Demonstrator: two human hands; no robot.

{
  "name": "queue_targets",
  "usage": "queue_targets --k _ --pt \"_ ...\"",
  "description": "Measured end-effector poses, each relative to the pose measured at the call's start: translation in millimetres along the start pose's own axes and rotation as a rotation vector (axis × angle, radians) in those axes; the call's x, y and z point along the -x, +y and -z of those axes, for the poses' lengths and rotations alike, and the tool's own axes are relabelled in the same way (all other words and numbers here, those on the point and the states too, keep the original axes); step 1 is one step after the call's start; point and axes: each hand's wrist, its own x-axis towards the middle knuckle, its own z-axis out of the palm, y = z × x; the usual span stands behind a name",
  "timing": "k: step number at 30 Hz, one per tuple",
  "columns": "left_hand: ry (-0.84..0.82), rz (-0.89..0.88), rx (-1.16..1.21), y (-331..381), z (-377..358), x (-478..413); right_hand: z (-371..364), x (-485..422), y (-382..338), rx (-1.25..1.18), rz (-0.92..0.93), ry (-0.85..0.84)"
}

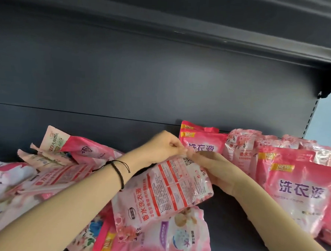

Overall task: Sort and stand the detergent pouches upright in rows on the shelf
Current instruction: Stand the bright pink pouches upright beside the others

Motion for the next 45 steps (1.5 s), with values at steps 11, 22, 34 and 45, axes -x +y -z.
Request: queue_targets --k 11,22,34,45 --pt "0.511 0.051 0.230 -22 20 53 3 5 0 -0.273 0.200 0.138" --pt "0.229 0.491 0.707 -4 14 49 -22 16 -18 0.202 1.004 0.695" --pt "0.455 0.564 1.056 -32 -6 22 -39 11 35 1.127 1.358 0.246" --pt "0.475 0.313 0.978 -55 -7 39 -24 -41 24 -0.206 0.137 0.223"
